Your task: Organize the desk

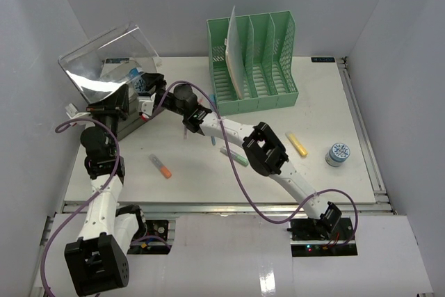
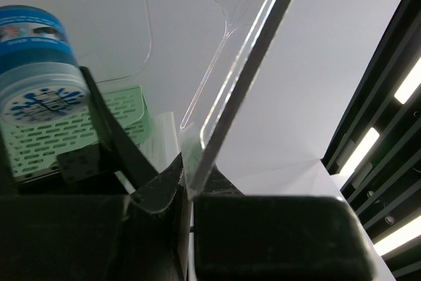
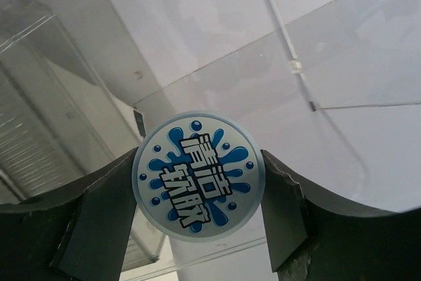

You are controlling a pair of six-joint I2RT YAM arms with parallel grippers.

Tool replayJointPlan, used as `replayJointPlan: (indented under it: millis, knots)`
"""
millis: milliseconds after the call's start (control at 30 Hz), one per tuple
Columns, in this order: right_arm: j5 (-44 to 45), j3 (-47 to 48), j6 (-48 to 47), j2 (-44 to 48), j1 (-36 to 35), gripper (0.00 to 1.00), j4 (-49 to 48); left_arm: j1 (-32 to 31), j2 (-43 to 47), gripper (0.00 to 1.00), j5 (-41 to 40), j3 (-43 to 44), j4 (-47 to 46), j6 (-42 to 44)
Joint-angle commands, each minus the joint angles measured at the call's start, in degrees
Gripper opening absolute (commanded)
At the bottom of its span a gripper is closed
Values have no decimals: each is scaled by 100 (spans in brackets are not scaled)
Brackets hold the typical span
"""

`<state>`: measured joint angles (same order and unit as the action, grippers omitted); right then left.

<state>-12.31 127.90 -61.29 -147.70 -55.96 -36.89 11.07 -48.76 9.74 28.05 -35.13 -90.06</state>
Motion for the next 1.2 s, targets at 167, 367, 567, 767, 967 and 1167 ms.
replayJointPlan:
  millis: [167,367,567,767,967,1167]
  knots:
    - [144,154,-194,-46,-20,98,-891,-17,276,0,81,19,-196,-20]
    - [23,-662,-108,572,-17,90,-1039,-17,256,0,90,57,-152,12]
    - [-835,-2622,-71,2210,-20,90,-564,-17,270,0,54,121,-29,128]
    - [-2113,-3480,-740,3761,91,100,4158,-17,264,0,37,126,13,123]
    - [-2235,-5281,-666,5492,538,96,6937,-17,311,0,-9,195,87,133]
    - [-1565,-6156,1132,6725,2740,97,7390,-17,279,0,-29,343,161,165]
